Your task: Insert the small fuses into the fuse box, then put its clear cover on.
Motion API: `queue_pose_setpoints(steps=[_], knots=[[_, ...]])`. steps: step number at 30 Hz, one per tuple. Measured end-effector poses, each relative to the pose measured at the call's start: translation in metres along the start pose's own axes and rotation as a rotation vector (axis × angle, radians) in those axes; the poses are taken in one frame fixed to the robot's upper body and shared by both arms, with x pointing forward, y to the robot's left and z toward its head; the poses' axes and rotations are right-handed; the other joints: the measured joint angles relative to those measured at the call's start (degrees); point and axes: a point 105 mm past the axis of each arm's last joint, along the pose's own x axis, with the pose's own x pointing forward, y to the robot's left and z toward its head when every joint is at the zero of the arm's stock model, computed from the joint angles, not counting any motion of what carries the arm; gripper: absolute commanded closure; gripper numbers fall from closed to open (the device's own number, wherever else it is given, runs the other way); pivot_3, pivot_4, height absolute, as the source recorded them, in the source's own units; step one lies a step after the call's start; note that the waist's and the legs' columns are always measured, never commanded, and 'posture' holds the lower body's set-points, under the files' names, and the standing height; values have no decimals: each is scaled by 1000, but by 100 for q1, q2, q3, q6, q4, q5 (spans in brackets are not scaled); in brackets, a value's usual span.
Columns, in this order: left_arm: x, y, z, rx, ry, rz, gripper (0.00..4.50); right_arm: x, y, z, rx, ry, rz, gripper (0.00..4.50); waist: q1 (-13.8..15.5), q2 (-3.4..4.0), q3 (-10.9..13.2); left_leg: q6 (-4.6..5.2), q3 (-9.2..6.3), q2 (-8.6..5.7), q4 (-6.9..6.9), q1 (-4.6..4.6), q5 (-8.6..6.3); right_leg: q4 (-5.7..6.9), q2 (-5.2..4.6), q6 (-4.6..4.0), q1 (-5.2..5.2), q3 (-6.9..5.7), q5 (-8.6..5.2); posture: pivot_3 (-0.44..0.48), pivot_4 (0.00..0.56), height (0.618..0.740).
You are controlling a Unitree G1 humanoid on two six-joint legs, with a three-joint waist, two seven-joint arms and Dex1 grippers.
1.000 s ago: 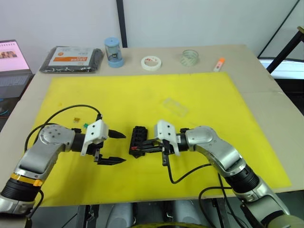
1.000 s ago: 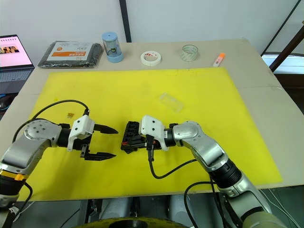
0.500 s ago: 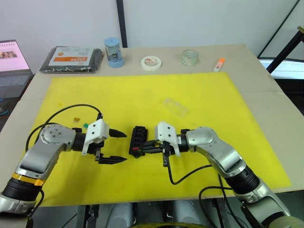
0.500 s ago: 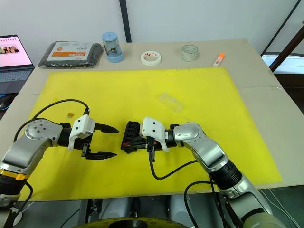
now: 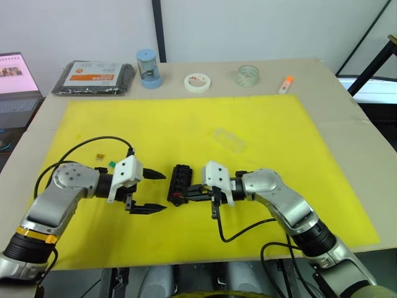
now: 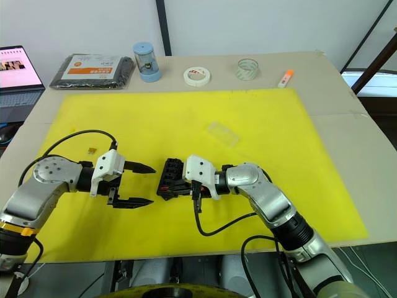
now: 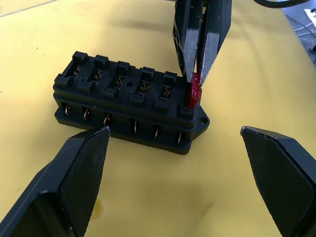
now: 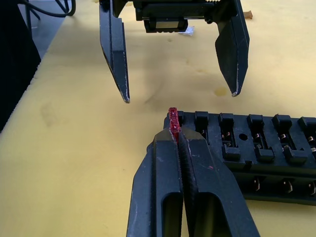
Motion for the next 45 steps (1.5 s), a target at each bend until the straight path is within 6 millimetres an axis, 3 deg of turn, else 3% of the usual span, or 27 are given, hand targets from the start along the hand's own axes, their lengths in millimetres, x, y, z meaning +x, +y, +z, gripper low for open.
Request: queue_pose_setpoints(steps=[13, 21, 31, 45], knots=[[2, 1, 1, 0, -12, 9, 56, 0, -1, 1, 25, 6, -4, 4500, 2, -1, -1, -1, -2, 1, 3, 5, 1, 2, 1, 0, 6, 0, 0, 0, 150, 740], [3, 0, 2, 6, -11, 7, 56, -10, -10, 25, 31, -67, -19, 4500, -1, 0, -1, -2, -4, 1, 4, 4, 1, 3, 2, 0, 5, 0, 0, 0, 150, 740], [3, 1, 1, 12, 1, 12, 56, -5, -4, 12, 144, -35, -42, 4500, 0, -1, -1, -2, -4, 0, 4, 2, 1, 3, 3, 0, 5, 0, 0, 0, 150, 740], [4, 1, 1, 12, -3, 12, 56, -3, 1, 8, 146, -27, -45, 4500, 1, -1, -1, -1, -5, 0, 4, 2, 0, 2, 4, 0, 6, 0, 0, 0, 150, 740]])
